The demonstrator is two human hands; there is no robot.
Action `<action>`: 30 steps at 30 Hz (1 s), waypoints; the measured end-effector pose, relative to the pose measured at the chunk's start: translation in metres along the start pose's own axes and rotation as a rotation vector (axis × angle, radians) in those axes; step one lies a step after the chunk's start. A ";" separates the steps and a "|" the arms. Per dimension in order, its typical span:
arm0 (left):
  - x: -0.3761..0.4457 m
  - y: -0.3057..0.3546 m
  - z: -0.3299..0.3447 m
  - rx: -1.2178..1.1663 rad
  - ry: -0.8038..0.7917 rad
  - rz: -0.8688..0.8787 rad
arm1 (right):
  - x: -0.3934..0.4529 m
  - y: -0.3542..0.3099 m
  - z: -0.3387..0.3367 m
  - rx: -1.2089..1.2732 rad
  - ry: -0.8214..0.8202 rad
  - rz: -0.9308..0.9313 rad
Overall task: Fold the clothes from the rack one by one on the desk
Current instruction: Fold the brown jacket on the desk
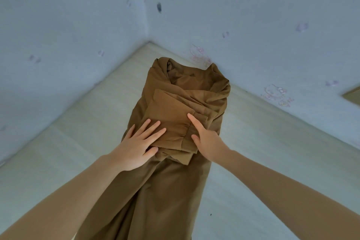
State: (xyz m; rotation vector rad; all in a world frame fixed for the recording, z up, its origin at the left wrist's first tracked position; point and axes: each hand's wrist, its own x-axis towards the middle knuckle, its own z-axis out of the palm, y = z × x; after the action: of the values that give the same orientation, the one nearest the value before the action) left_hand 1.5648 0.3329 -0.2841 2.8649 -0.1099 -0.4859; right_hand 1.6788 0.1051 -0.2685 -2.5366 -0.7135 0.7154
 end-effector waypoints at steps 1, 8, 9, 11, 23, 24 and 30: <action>-0.002 0.001 0.007 0.024 -0.019 -0.021 | 0.003 0.004 0.004 -0.018 -0.054 0.033; -0.022 0.008 0.024 -0.157 0.138 -0.176 | -0.003 0.006 0.006 0.000 0.036 0.088; -0.035 0.009 0.029 -0.218 0.174 -0.232 | -0.014 0.008 0.007 0.050 0.084 0.103; -0.063 0.007 0.044 -0.332 0.203 -0.352 | -0.036 0.015 0.011 0.111 0.159 0.153; -0.232 0.067 0.120 -0.359 0.163 -0.498 | -0.221 -0.013 0.122 0.634 -0.005 0.504; -0.237 0.073 0.120 -0.380 0.148 -0.499 | -0.231 -0.016 0.126 0.679 -0.011 0.524; -0.270 0.123 0.120 -0.731 0.284 -0.584 | -0.294 -0.021 0.151 0.751 -0.014 0.634</action>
State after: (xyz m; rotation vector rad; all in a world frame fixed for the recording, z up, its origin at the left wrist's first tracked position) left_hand 1.2663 0.2186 -0.2790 2.1602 0.7965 -0.1492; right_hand 1.3686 -0.0097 -0.2701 -2.0083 0.3560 0.9652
